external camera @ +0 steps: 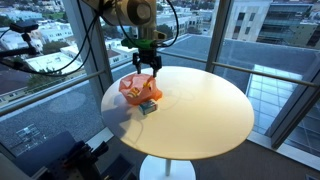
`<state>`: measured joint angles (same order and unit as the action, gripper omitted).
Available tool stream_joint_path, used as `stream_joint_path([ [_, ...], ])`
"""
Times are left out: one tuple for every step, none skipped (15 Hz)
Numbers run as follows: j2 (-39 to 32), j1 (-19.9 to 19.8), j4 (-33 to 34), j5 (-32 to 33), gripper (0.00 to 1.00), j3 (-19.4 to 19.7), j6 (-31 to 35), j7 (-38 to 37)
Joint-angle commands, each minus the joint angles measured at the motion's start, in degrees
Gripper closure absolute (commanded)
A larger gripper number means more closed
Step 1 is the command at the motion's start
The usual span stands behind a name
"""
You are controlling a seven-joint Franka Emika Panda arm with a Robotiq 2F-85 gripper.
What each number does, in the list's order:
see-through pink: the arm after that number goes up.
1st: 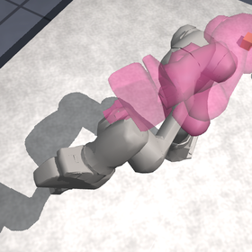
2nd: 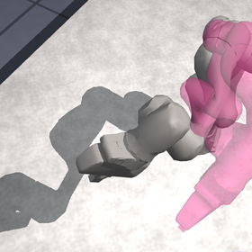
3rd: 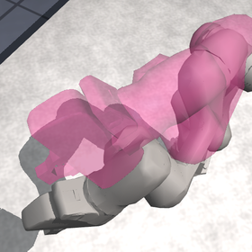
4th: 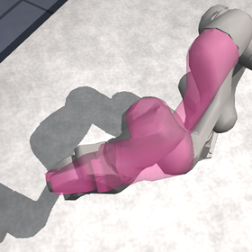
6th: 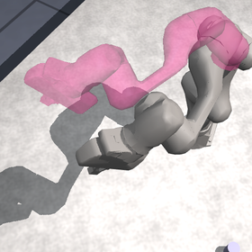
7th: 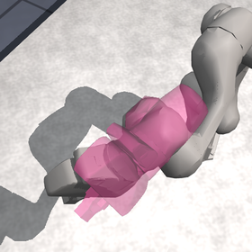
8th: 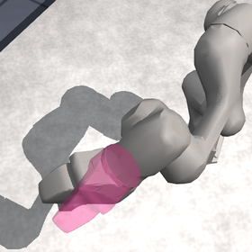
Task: Put the white bottle inside the plastic bag
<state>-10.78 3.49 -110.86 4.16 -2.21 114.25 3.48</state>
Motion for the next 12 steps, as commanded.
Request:
stream_joint_path([
  [6.1, -1.8, -4.2, -1.8, 0.0, 1.1, -1.0, -1.7],
  [7.4, -2.4, -5.1, -2.2, 0.0, 1.4, -1.1, -1.7],
  [8.6, -2.8, -6.1, -2.7, 0.0, 1.8, -1.0, -1.8],
  [9.8, -3.2, -6.9, -3.0, 0.0, 2.1, -1.1, -1.9],
  [10.8, -3.6, -7.7, -3.3, 0.0, 2.5, -1.1, -1.9],
  [11.7, -3.9, -8.3, -3.7, 0.0, 2.8, -1.2, -1.7],
  [12.4, -4.2, -8.9, -3.9, 0.0, 3.1, -1.3, -1.6],
  [13.1, -4.5, -9.4, -4.0, 0.0, 3.4, -1.4, -1.5],
  [13.5, -4.7, -9.8, -4.0, 0.0, 3.6, -1.6, -1.2],
  [11.1, -4.3, -8.0, -3.1, 0.0, 3.3, -0.6, -0.7],
  [11.4, -4.4, -8.3, -3.1, 0.0, 3.4, -0.6, -0.7],
  [11.3, -4.4, -8.3, -3.1, 0.0, 3.4, -0.6, -0.7],
])
